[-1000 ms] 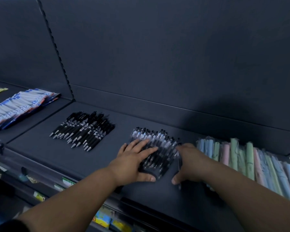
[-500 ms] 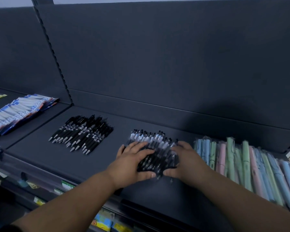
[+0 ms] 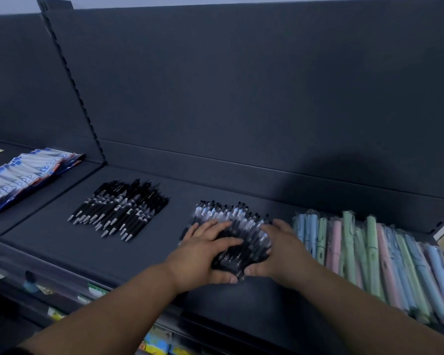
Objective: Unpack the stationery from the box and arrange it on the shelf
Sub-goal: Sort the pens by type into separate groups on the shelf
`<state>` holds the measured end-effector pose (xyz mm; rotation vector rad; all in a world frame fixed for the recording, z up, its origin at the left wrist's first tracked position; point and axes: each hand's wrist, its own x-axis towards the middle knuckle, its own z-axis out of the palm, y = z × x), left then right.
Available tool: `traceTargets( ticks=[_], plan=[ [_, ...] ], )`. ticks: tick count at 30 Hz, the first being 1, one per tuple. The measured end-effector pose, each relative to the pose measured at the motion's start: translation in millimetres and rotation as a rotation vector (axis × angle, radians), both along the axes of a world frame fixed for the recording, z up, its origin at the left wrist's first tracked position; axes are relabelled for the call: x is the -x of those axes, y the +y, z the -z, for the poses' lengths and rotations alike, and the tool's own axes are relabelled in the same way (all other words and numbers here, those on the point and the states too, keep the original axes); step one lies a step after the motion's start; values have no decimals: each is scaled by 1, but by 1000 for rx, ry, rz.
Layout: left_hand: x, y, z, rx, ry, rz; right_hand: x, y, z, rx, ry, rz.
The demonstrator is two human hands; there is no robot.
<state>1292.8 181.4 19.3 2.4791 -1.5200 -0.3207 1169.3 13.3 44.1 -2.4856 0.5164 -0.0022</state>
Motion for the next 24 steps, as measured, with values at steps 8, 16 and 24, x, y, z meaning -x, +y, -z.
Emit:
traceTargets(
  ticks=[8, 16, 24],
  plan=[
    [9, -11, 9, 56, -61, -90, -15, -21, -3, 3, 82, 30],
    [4, -7, 0, 61, -24, -74, -22, -24, 1, -11, 90, 56],
    [-25, 15, -3, 5, 97, -98, -24, -18, -5, 43, 147, 25]
  ],
)
